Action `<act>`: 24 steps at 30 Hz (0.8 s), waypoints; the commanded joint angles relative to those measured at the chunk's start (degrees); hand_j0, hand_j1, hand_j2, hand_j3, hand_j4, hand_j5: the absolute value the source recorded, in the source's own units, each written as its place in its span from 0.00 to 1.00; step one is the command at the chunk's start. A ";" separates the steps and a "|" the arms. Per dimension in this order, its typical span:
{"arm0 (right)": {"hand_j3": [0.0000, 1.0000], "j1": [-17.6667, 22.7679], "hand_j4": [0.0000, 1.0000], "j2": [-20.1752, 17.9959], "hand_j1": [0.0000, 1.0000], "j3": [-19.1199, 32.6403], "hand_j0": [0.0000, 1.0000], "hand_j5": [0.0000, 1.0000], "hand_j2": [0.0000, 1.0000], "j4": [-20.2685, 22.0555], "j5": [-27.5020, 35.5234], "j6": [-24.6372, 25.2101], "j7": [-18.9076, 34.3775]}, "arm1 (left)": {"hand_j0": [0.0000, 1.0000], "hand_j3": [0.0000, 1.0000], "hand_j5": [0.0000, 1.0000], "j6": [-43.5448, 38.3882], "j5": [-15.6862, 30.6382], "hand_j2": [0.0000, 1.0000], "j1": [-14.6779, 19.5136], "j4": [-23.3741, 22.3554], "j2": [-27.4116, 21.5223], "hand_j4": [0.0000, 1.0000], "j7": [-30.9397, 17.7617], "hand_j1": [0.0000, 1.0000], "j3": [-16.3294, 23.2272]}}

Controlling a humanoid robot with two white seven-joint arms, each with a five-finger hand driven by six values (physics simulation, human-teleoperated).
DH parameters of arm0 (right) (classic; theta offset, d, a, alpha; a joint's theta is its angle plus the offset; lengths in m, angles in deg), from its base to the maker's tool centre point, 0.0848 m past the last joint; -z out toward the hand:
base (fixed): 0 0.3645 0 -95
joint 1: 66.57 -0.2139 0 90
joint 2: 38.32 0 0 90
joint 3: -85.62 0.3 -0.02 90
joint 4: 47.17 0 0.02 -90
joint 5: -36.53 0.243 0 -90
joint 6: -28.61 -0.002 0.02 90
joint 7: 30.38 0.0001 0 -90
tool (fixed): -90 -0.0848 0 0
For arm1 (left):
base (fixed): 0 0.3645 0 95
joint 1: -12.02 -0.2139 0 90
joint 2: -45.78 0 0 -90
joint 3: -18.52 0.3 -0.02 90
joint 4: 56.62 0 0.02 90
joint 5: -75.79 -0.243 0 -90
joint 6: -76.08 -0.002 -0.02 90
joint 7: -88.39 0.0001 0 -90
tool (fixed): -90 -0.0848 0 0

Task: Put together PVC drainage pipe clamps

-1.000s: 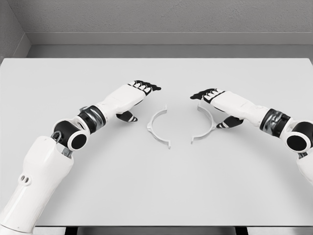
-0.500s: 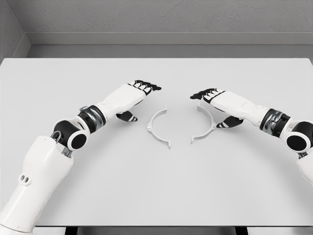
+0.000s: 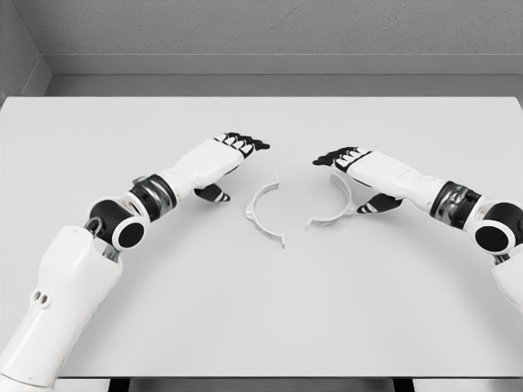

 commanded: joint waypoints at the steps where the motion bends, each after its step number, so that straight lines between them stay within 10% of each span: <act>1: 1.00 0.00 1.00 -0.03 1.00 -0.08 1.00 1.00 1.00 0.06 0.34 0.07 -0.03 | 1.00 1.00 1.00 -0.03 0.20 1.00 0.00 0.02 -0.01 1.00 0.04 1.00 -0.04; 13: 1.00 -3.34 1.00 -1.00 1.00 0.71 1.00 1.00 1.00 -1.51 -0.27 0.16 0.24 | 1.00 1.00 1.00 -0.03 0.20 1.00 -0.18 0.19 -1.24 1.00 0.04 1.00 -1.53; 24: 1.00 -15.03 1.00 6.65 1.00 -4.65 1.00 1.00 1.00 -15.84 -4.75 0.16 0.06 | 1.00 1.00 1.00 -0.29 0.20 1.00 -0.35 -0.24 -1.24 1.00 0.04 1.00 -1.45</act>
